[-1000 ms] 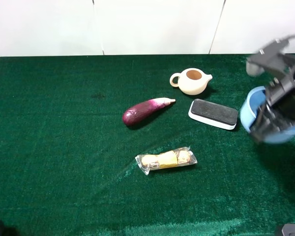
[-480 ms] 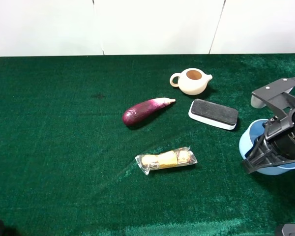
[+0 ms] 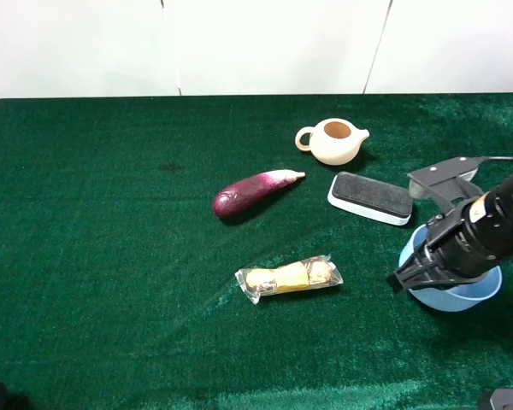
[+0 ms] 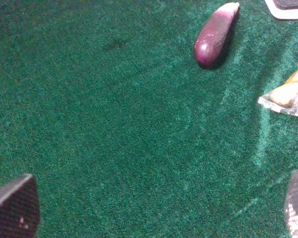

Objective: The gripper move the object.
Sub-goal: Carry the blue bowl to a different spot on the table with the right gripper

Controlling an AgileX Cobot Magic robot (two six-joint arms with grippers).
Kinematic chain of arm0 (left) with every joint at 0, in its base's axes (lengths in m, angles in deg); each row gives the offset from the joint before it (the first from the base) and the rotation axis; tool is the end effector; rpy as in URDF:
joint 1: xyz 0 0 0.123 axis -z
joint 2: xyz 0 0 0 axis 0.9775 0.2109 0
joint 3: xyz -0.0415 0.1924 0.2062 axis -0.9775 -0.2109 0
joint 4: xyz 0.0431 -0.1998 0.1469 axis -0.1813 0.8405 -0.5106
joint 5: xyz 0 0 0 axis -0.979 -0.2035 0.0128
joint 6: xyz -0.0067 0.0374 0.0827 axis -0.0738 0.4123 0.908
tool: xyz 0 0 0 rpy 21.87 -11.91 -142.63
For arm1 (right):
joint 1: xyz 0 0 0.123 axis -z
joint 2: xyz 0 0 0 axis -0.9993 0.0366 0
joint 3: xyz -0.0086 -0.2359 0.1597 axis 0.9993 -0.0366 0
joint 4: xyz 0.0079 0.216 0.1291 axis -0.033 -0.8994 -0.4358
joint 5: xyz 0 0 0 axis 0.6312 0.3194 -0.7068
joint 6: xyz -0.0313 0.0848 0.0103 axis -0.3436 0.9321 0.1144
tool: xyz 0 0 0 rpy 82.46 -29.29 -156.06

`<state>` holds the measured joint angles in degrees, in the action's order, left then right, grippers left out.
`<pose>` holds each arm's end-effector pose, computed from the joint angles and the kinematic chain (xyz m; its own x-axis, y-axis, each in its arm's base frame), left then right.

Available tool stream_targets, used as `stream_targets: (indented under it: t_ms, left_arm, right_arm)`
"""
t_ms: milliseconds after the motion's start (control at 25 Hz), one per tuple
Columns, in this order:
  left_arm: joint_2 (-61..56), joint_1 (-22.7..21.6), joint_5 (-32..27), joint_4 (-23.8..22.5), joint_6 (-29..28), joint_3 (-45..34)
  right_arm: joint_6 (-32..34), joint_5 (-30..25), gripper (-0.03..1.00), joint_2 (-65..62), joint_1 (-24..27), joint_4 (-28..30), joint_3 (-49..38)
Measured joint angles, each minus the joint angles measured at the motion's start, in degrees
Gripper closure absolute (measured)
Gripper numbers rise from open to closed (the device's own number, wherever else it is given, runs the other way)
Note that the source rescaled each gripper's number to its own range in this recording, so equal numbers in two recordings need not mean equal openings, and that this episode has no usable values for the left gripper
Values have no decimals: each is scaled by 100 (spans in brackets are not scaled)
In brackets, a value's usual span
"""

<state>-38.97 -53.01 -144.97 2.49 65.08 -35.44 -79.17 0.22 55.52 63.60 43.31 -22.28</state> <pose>-0.0079 -0.0015 0.2778 -0.3972 0.2072 -0.8940 0.4691 0.8832 -0.0037 0.1662 0.0820 0.1346 -0.9150 -0.3672 -0.1670 -0.3833 0.9205 0.0762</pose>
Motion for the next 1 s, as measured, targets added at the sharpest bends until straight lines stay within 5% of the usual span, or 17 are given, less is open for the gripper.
stream_targets:
  t_ms: [760, 880, 1000]
  left_arm:
    - [0, 0, 0, 0, 0, 0]
    - [0, 0, 0, 0, 0, 0]
    - [0, 0, 0, 0, 0, 0]
  right_arm:
    - [23, 299, 97, 247, 0, -225, 0]
    - [23, 299, 90, 247, 0, -272, 0]
    - [23, 326, 71, 260, 0, -304, 0]
